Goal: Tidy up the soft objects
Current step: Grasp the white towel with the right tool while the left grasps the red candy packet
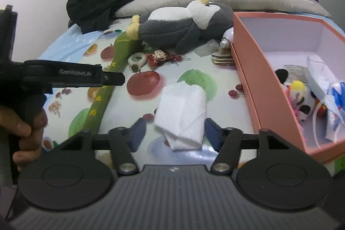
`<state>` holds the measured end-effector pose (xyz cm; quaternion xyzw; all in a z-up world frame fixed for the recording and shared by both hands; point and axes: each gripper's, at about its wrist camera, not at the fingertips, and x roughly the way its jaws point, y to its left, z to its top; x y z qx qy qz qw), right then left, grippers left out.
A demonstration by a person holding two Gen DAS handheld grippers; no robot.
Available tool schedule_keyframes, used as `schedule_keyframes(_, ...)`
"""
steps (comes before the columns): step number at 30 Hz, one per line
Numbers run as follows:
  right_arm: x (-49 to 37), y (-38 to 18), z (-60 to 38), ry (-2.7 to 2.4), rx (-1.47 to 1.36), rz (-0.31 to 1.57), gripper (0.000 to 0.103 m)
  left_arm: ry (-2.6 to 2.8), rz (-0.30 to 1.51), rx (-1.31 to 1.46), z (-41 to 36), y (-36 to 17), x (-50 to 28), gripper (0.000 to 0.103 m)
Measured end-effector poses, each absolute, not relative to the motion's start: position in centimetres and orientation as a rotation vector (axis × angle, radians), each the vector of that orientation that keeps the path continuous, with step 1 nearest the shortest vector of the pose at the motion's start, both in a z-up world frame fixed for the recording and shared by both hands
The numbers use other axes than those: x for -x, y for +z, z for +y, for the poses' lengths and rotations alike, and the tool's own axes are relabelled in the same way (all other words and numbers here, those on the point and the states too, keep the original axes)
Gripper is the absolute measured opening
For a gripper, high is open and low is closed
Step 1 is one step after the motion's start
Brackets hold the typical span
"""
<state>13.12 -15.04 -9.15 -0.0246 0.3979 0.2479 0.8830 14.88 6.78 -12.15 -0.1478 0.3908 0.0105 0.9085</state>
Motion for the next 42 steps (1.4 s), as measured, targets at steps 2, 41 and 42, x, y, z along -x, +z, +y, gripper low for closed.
schedule_keyframes(2, -14.2, -9.9, -14.5, 0.513, 0.059, 0.838, 0.063, 0.020, 0.817, 0.268, 7.1, -12.9, -16.4, 0.055)
schedule_keyframes(41, -21.6, -17.3, -9.9, 0.555, 0.247, 0.909, 0.033, -0.028, 0.836, -0.033, 7.3, -20.4, -33.5, 0.058)
schedule_keyframes(42, -21.5, -17.3, -9.8, 0.561, 0.251, 0.908, 0.031, -0.030, 0.845, -0.036, 7.2, -20.4, -33.5, 0.053)
